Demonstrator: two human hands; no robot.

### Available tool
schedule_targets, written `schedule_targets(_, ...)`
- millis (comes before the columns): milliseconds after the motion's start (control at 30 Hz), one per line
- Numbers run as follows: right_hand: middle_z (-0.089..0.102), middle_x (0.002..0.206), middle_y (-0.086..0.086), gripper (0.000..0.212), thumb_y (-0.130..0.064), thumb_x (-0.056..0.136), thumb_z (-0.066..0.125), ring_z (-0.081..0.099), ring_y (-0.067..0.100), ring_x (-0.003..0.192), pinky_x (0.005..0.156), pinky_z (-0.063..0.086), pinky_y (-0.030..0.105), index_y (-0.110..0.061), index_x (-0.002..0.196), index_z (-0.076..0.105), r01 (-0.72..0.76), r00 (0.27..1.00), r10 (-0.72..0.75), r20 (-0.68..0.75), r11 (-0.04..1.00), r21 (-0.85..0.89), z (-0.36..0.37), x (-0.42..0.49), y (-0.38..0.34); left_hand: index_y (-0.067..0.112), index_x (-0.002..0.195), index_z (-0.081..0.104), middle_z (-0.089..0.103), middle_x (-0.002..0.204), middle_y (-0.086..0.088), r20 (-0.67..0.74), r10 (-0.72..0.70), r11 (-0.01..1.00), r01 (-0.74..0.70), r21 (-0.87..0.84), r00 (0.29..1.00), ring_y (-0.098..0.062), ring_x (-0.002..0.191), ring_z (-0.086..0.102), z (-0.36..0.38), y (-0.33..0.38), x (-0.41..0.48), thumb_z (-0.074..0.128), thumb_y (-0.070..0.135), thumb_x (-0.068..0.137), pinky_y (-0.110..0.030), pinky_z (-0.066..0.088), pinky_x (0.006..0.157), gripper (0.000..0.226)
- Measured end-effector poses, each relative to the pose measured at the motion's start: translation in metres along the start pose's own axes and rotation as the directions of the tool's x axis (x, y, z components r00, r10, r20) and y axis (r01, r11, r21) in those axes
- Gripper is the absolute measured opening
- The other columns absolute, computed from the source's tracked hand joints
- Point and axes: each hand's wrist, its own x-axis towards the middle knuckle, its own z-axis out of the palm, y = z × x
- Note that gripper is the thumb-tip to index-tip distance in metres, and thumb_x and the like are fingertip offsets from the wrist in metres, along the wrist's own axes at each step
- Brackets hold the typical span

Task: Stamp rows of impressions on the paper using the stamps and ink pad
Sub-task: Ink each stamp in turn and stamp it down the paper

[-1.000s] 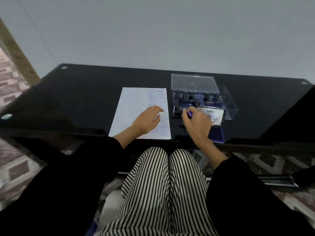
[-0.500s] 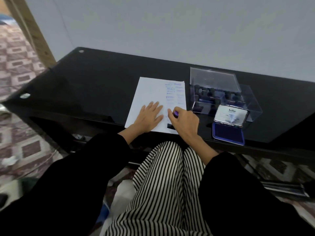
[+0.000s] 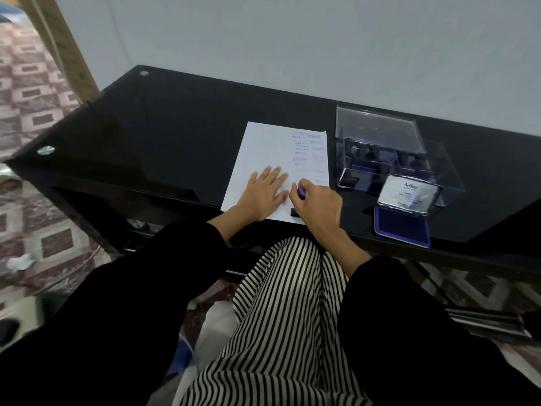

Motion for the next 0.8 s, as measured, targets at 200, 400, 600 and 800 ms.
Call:
schedule_targets(200, 0.043, 0.035, 0.003, 0.027, -0.021, 0.078, 0.059, 0.030, 0.014, 0.032, 0.038, 0.014, 0.013, -0.011, 0.054, 0.053, 0.040, 0.992, -0.041, -0.115, 0.999, -0.013, 0.011, 0.000, 0.003, 0.016, 0.150, 0.015, 0.006, 0.159, -0.005, -0.004, 0.000, 1.000, 0.000, 0.012, 1.000, -0.022, 0.147, 0.001, 0.001, -0.001, 0.000, 0.024, 0.036, 0.102, -0.042, 0.001, 0.119, 0.053)
schedule_targets(400, 0.042, 0.034, 0.001, 0.035, -0.032, 0.079, 0.042, 0.025, 0.011, 0.034, 0.039, 0.005, 0.010, -0.013, 0.053, 0.051, 0.091, 0.969, -0.090, -0.231, 0.996, -0.006, 0.014, -0.001, 0.005, 0.016, 0.150, 0.015, 0.007, 0.159, -0.005, -0.019, 0.001, 1.000, -0.001, 0.029, 1.000, -0.022, 0.147, 0.002, 0.005, -0.002, 0.001, 0.024, 0.037, 0.102, -0.042, 0.002, 0.118, 0.053)
schedule_targets(600, 0.043, 0.035, 0.000, 0.036, -0.034, 0.080, 0.040, 0.039, 0.014, 0.029, 0.037, 0.019, 0.017, -0.014, 0.053, 0.052, 0.120, 0.947, -0.126, -0.295, 0.992, -0.040, 0.017, -0.002, 0.007, 0.015, 0.150, 0.016, 0.008, 0.159, -0.005, -0.034, 0.004, 0.999, -0.003, 0.042, 0.999, -0.022, 0.147, 0.003, 0.006, -0.001, 0.002, 0.024, 0.036, 0.102, -0.042, 0.002, 0.119, 0.053)
schedule_targets(800, 0.042, 0.035, 0.000, 0.037, -0.035, 0.081, 0.042, 0.038, 0.014, 0.030, 0.038, 0.019, 0.016, -0.014, 0.052, 0.052, 0.124, 0.932, -0.144, -0.332, 0.989, -0.082, 0.017, -0.004, 0.006, 0.015, 0.150, 0.016, 0.009, 0.159, -0.005, -0.047, 0.006, 0.998, -0.003, 0.064, 0.999, -0.022, 0.147, 0.004, 0.007, -0.001, 0.002, 0.024, 0.036, 0.102, -0.041, 0.003, 0.118, 0.052)
